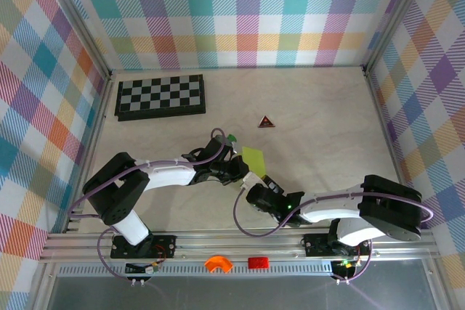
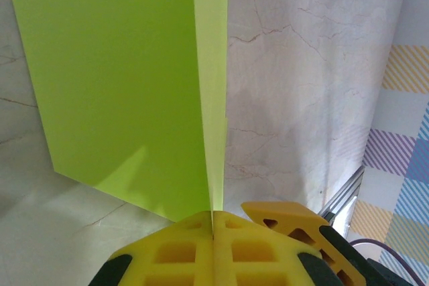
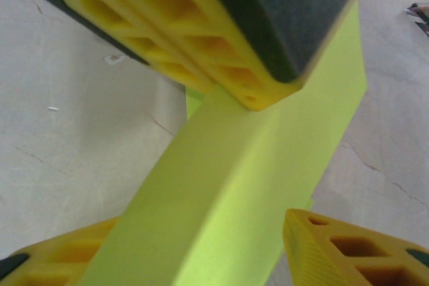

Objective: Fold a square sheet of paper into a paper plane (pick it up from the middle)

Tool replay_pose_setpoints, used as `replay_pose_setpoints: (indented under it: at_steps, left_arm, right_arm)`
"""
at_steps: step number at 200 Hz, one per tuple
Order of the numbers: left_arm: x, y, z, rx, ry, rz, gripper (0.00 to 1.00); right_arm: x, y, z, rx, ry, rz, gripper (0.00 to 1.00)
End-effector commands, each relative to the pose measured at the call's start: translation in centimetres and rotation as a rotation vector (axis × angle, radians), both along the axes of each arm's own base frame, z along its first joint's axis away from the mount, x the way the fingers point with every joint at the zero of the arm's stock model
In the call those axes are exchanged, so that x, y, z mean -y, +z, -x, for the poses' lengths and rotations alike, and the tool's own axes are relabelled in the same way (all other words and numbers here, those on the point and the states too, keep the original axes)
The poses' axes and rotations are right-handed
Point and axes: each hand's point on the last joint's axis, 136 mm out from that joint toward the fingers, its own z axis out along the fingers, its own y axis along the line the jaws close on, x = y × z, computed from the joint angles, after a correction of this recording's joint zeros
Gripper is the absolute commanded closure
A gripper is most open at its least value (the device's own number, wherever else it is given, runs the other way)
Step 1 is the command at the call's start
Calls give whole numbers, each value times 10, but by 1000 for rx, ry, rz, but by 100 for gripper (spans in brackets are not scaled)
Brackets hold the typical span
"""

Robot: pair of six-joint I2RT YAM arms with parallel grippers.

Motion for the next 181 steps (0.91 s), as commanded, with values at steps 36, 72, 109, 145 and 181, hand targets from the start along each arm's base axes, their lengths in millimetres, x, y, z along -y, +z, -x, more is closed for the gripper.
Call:
replay_pose_setpoints:
  at_steps: [36, 72, 109, 145, 181]
  left_arm:
    - [-2, -7, 0, -18, 0, -8, 94]
    - [-1, -6, 0, -18, -1, -5, 94]
    - [-2, -7, 1, -18, 0, -6, 94]
    - [-2, -6, 0, -15, 2, -4, 94]
    - [-3, -8, 1, -18, 1, -8, 94]
  right_arm:
    - [7, 23, 4, 32, -17, -149, 56]
    - [7, 22, 5, 5, -34, -172, 61]
    - [-4, 24, 9, -29, -11, -219, 62]
    - [-9, 27, 9, -44, -3, -234, 62]
    - [-10, 25, 9, -62, -13, -234, 68]
